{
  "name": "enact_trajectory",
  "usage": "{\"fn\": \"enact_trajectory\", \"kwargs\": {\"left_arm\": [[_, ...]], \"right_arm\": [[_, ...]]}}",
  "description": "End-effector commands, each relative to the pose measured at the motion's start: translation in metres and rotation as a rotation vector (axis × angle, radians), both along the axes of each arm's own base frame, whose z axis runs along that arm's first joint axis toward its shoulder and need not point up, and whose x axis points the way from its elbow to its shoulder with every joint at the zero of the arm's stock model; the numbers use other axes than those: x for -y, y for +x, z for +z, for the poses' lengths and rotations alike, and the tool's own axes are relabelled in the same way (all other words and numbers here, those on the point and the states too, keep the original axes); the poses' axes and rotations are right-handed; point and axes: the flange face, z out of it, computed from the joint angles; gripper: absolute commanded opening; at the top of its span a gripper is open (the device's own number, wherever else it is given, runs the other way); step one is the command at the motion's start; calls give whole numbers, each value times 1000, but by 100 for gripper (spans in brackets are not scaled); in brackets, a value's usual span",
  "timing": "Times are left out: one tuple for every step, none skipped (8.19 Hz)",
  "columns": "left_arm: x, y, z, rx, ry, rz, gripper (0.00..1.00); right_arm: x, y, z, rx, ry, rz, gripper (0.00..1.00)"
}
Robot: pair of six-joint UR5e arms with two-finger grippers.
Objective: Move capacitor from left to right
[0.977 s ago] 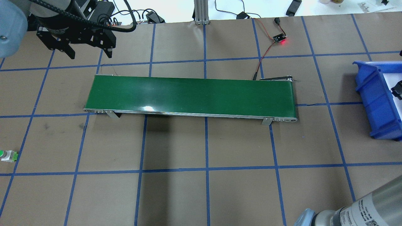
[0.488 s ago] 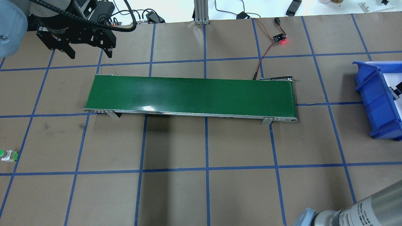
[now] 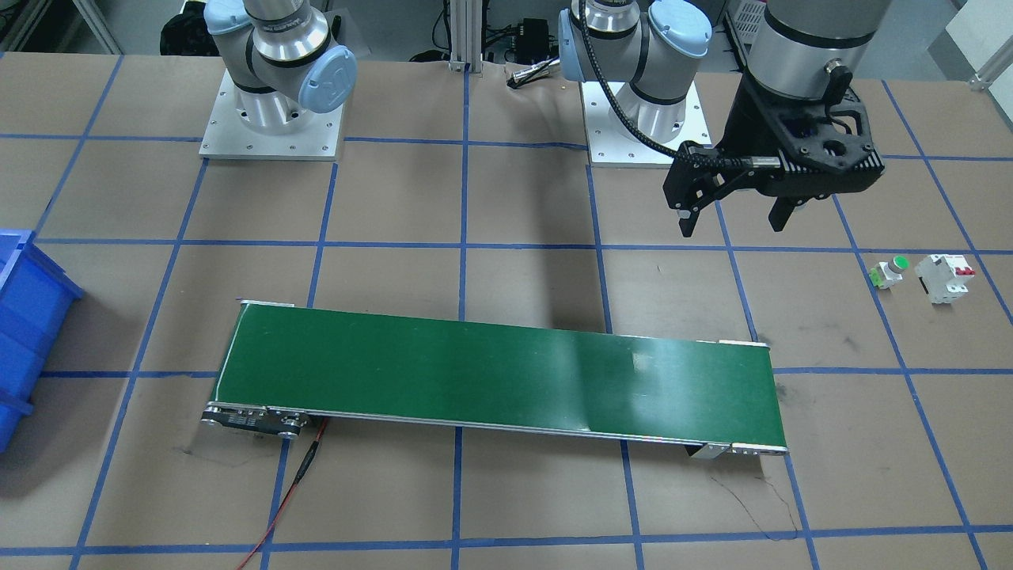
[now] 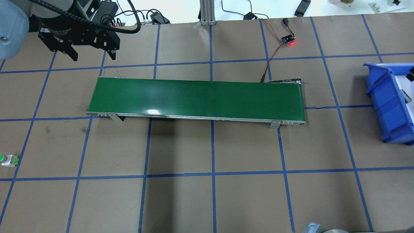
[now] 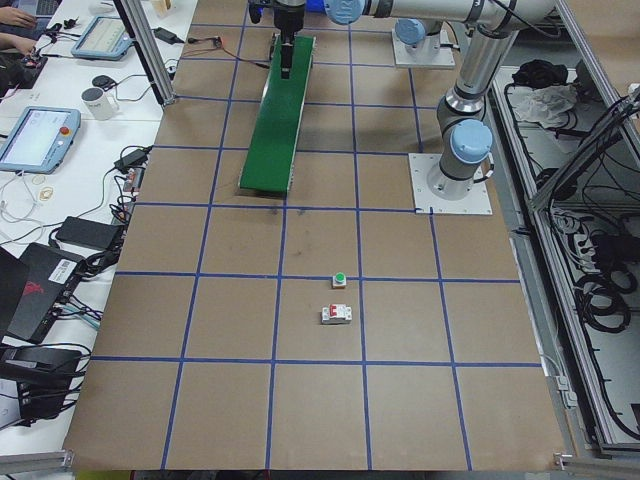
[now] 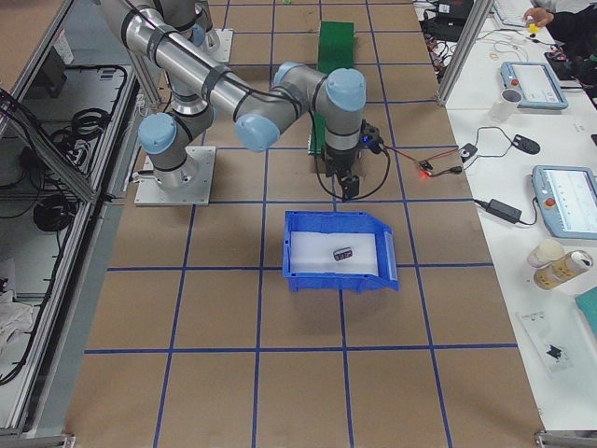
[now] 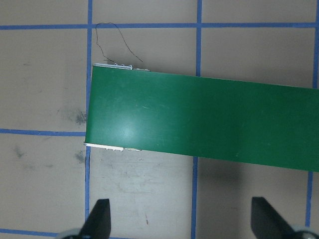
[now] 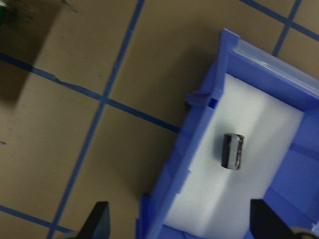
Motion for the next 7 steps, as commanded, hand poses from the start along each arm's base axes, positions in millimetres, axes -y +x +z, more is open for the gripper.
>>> {"fn": "enact_trajectory", "kwargs": {"left_arm": [[0, 0, -1, 0, 1, 0, 100], [0, 0, -1, 0, 1, 0, 100], [0, 0, -1, 0, 1, 0, 100], [0, 0, -1, 0, 1, 0, 100], [0, 0, -1, 0, 1, 0, 100], [0, 0, -1, 0, 1, 0, 100], [0, 0, -1, 0, 1, 0, 100]], "right_arm": [[-23, 139, 71, 40, -20, -83, 100], [-29, 187, 85, 55, -5, -97, 100], [-34, 233, 101, 70, 7, -161, 100], [-39, 285, 113, 78, 1, -196, 100], [-45, 330, 109, 70, 5, -218, 100], [-51, 361, 106, 81, 12, -261, 100], [-58, 386, 103, 82, 18, -290, 100]]}}
